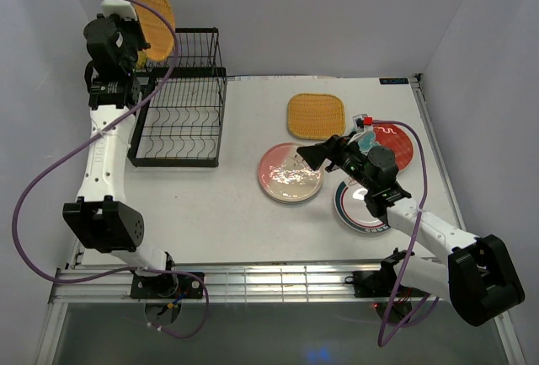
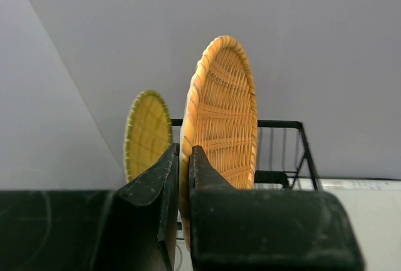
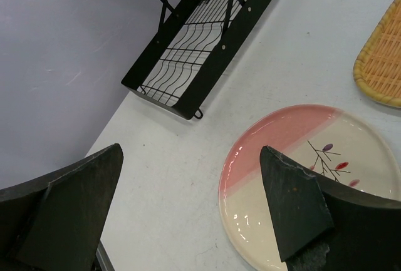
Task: Load the plates into the dish rack
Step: Insert the plate into the dish rack.
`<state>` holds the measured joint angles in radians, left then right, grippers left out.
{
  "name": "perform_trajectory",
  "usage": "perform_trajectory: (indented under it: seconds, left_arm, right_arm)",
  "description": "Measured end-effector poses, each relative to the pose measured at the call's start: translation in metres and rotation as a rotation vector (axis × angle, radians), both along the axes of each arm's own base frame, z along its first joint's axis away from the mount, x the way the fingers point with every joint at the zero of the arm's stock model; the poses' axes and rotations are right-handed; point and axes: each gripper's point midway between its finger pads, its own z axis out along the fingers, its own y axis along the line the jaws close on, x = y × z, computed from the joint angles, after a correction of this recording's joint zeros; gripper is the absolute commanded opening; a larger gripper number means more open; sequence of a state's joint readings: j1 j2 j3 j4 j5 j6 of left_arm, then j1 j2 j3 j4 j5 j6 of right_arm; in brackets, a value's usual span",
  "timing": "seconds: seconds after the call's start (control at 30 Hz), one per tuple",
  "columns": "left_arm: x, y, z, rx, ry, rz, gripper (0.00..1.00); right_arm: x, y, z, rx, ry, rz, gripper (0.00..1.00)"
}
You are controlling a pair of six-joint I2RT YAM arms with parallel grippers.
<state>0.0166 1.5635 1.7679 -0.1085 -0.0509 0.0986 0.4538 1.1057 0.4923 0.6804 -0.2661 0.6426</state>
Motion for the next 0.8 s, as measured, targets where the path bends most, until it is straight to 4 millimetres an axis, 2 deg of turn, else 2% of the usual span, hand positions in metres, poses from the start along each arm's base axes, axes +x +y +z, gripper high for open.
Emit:
perform_trajectory:
  seconds: [0.2,0.3,0.67,0.8]
  left_arm:
    - [0.023,0.049,-0.01,0.04,0.009,0.122,0.0]
    - [0.031,0.063,-0.018,0.062,0.015,0.16,0.0]
    - [0.05,0.068,-0.011,0.132,-0.063,0.181,0.0]
    - [0.059,0.071,-0.017,0.154,-0.073,0.183,0.0]
  right_arm:
    - [0.0,0.0,0.0,0.0,0.001,-0.002,0.95]
    - [0.001,0.0,-0.001,-0.002,0.004,-0.002,0.95]
    - [0.003,0.002,-0.011,-0.015,0.031,0.002,0.95]
    - [0.003,0.002,-0.012,-0.016,0.032,0.003,0.95]
